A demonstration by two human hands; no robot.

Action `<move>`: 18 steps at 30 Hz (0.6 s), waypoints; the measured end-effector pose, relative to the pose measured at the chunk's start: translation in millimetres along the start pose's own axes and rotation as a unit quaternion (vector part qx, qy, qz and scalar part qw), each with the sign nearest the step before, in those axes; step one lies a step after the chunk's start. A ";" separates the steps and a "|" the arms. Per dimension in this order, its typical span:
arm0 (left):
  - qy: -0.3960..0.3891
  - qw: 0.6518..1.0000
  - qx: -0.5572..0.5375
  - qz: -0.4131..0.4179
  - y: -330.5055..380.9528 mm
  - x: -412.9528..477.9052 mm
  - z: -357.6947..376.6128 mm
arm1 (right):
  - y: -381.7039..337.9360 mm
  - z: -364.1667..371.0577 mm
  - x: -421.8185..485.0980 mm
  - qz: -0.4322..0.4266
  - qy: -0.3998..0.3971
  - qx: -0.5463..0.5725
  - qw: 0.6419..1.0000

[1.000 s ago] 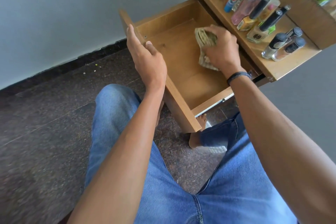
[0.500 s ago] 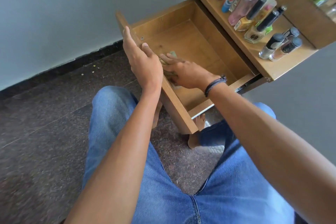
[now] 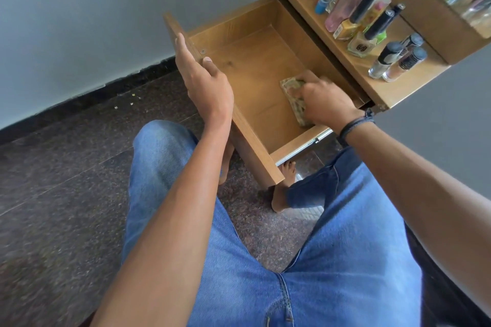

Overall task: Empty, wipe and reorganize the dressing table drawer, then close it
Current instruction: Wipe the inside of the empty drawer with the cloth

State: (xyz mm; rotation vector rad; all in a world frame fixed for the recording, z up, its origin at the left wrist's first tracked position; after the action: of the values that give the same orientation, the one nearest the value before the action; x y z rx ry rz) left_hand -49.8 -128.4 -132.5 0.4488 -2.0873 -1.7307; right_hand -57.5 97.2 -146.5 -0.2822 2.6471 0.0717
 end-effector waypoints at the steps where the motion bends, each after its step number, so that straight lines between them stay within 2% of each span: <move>1: 0.002 1.000 0.001 -0.001 0.0 0.5 -1.2 | -5.6 3.1 -1.5 -0.003 -0.006 0.014 1.000; 3: 0.006 1.000 0.004 -0.004 -1.2 1.3 -3.1 | -22.8 7.0 -3.2 -0.019 -0.015 0.033 0.999; 7: 0.004 1.000 0.005 -0.003 -5.7 2.3 -3.0 | -70.7 12.8 -10.6 -0.104 -0.028 0.072 0.992; 11: -0.001 1.000 0.002 0.004 -5.6 0.7 -1.0 | -87.0 20.9 -15.0 -0.138 -0.034 0.043 0.989; 15: -0.005 1.000 0.006 0.005 -4.5 -0.8 -0.7 | -58.3 14.1 -13.4 -0.127 -0.055 0.019 0.990; 18: -0.005 1.000 0.005 0.005 -3.1 -0.3 -0.9 | -15.9 0.5 -8.2 -0.053 -0.058 0.017 0.997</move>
State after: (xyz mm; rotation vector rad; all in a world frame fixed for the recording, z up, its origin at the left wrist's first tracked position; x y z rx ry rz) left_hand -49.2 -129.6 -135.5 0.4316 -2.1030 -1.7215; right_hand -46.9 83.2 -143.1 -0.3949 2.5108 0.0075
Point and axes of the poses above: each hand's wrist, its own x-axis towards the middle knuckle, its own z-axis out of the palm, y = z × x, the point moved 5 cm from there along x, towards the middle knuckle, and after that the axes turned 9 degrees about -y, right-handed, at the moved point
